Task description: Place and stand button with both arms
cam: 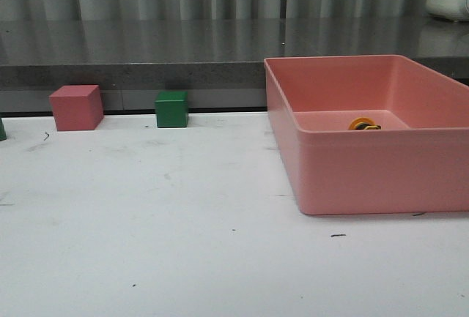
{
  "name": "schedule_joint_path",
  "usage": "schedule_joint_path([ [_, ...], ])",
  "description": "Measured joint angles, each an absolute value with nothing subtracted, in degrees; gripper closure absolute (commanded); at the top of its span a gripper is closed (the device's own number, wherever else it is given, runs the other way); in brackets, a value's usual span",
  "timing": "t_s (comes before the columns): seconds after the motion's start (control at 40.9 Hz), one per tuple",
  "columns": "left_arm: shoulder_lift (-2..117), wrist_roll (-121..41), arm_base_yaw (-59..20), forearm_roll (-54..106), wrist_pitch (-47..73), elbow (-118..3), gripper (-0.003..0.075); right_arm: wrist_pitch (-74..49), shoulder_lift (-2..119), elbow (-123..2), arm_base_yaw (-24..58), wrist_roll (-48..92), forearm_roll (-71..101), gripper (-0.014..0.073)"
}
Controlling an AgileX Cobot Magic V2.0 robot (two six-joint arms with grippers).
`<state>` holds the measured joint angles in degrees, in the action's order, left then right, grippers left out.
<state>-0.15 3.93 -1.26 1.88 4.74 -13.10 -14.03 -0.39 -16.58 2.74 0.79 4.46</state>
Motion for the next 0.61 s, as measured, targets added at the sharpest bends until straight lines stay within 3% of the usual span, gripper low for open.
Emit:
schedule_joint_path([
  [0.318,10.16,3.93,-1.26,1.98,27.63,-37.28,0.074,-27.87,12.03,-35.75,2.74,0.79,4.02,0.0662],
  [0.612,18.64,3.93,-1.26,1.98,34.9,-40.22,0.074,-35.26,22.7,-37.71,2.74,0.79,3.94,0.0662],
])
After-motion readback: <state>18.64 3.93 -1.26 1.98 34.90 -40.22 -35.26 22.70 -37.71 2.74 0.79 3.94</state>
